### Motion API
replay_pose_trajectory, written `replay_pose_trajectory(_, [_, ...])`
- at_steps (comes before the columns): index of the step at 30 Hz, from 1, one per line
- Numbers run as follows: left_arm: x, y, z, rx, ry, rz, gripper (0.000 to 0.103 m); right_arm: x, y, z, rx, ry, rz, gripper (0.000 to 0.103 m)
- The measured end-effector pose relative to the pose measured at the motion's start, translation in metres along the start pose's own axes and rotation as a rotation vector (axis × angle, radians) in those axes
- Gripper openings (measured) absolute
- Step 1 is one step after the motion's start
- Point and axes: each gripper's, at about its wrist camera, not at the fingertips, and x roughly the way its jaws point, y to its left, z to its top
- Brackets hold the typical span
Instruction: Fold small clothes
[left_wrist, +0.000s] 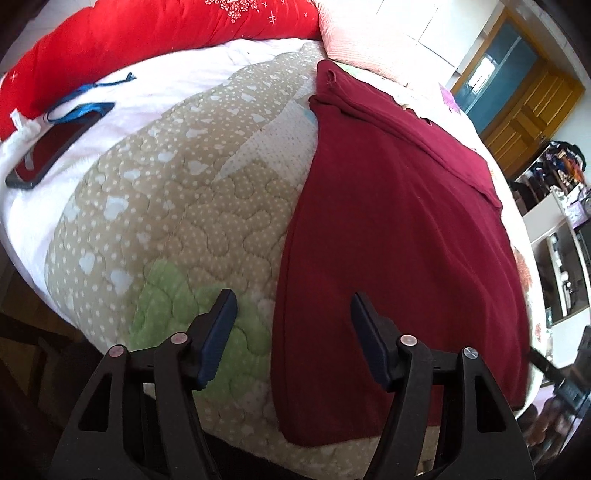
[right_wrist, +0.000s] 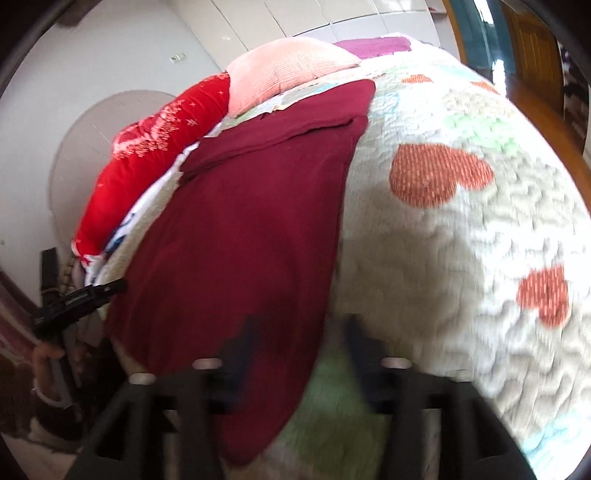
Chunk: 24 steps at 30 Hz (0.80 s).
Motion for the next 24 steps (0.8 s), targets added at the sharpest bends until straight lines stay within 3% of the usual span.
replay_pose_trajectory(8, [-0.003,-0.007,-0.013,0.043,-0.008,0.046,0.065,-0.004,0.000,-0.022,0.004,0.036,0.084,0.054])
replay_pose_trajectory(24, [-0.005,-0.008,-0.017,0.034,0.025,0.052,0.065,0.008,0.009,-0.022,-0.015,0.065,0.154,0.057])
